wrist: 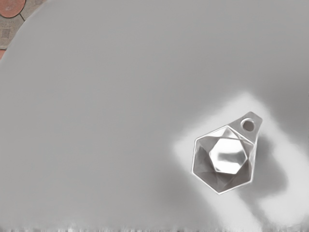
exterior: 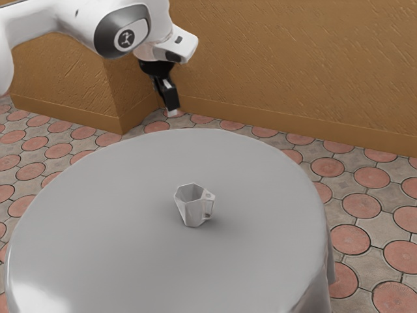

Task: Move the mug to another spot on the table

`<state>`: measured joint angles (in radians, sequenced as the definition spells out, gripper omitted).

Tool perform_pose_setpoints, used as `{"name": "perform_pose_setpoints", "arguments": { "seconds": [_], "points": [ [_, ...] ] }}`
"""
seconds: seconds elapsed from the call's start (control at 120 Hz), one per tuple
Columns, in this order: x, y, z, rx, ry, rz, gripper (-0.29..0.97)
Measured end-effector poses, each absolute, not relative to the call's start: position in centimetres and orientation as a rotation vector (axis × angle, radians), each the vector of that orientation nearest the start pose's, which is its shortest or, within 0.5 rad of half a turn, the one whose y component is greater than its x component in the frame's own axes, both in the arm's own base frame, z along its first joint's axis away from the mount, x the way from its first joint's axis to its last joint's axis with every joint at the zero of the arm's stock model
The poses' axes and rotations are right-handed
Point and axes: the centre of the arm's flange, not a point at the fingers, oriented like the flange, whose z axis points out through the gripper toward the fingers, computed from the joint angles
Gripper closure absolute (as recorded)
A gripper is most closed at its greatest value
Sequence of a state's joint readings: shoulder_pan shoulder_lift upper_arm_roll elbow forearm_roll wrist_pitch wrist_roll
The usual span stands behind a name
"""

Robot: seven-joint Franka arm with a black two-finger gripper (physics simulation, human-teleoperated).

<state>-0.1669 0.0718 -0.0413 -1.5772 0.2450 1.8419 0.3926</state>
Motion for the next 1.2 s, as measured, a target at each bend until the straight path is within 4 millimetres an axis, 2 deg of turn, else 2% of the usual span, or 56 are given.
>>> {"name": "perform_pose_setpoints", "arguments": {
  "seconds": [0.092,0.25,0.342,0.442,0.575,0.733,0.892,1.025,1.2],
  "points": [
    [59.5,-10.4,60.1,-2.745,0.877,-0.217,0.00],
    [61.5,-11.7,53.8,-2.772,0.878,-0.090,0.00],
    [61.8,-13.4,50.7,-2.780,0.906,-0.034,0.00],
    [62.4,-14.2,47.4,-2.798,0.927,0.029,0.00],
    [63.2,-15.5,44.3,-2.808,1.025,0.087,0.00],
    [63.9,-17.2,40.3,-2.813,1.231,0.142,0.00],
    [65.5,-17.1,36.5,-2.804,1.430,0.178,0.00],
    [66.5,-15.5,34.5,-2.775,1.549,0.191,0.00],
    [67.6,-15.4,32.4,-2.702,1.706,0.182,0.00]
  ]
}}
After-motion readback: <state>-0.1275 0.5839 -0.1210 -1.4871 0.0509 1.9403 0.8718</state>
